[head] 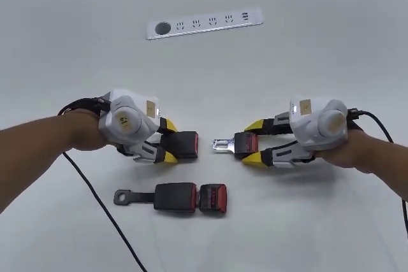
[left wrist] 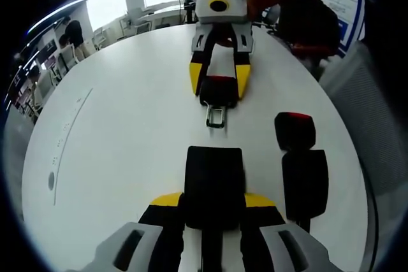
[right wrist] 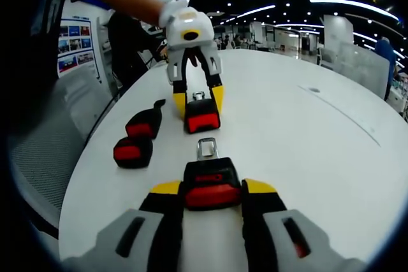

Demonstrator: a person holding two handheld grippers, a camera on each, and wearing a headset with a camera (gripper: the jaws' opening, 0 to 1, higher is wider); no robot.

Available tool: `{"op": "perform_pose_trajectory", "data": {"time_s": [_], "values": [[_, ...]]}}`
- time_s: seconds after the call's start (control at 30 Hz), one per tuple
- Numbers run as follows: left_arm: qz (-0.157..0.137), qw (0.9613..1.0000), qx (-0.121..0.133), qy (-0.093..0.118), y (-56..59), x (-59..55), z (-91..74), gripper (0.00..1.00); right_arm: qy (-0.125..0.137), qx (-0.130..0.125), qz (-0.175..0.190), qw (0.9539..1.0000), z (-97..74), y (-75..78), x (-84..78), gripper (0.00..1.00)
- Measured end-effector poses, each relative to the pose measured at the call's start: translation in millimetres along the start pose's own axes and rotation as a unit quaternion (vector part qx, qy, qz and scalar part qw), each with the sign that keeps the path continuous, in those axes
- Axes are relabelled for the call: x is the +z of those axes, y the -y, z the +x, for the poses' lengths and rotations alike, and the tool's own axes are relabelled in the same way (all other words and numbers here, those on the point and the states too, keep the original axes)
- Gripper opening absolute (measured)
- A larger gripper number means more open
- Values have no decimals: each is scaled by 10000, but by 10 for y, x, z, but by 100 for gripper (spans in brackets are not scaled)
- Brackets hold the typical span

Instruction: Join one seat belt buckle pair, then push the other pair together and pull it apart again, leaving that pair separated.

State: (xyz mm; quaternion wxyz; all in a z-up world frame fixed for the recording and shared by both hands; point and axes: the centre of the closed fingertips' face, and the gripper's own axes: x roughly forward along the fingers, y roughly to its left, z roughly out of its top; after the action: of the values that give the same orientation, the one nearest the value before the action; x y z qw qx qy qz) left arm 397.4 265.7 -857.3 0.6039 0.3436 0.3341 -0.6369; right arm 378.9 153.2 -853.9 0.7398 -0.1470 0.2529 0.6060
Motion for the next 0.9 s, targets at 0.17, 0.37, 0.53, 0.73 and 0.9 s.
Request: {"op": "perform_pose_trajectory", "data": {"time_s": [0.17,0.37,0.53,0.73,0.9], "values": [[2,10000,5,29,-10,-13,3,35,-32,-12,-48,10000,74,-2,37,37],[-5,10000,10,33,-18,-24,7,35,-55,38,-74,10000,156,-20,102,37],[17,10000,7,31,-15,-17,6,35,-102,95,-106,9998,204,-29,138,37],[-7,10000,14,29,-16,-17,7,35,-244,147,-177,9994,254,-10,144,37],[-14,10000,12,28,-15,-11,7,35,-301,165,-179,9992,286,-3,151,37]]}}
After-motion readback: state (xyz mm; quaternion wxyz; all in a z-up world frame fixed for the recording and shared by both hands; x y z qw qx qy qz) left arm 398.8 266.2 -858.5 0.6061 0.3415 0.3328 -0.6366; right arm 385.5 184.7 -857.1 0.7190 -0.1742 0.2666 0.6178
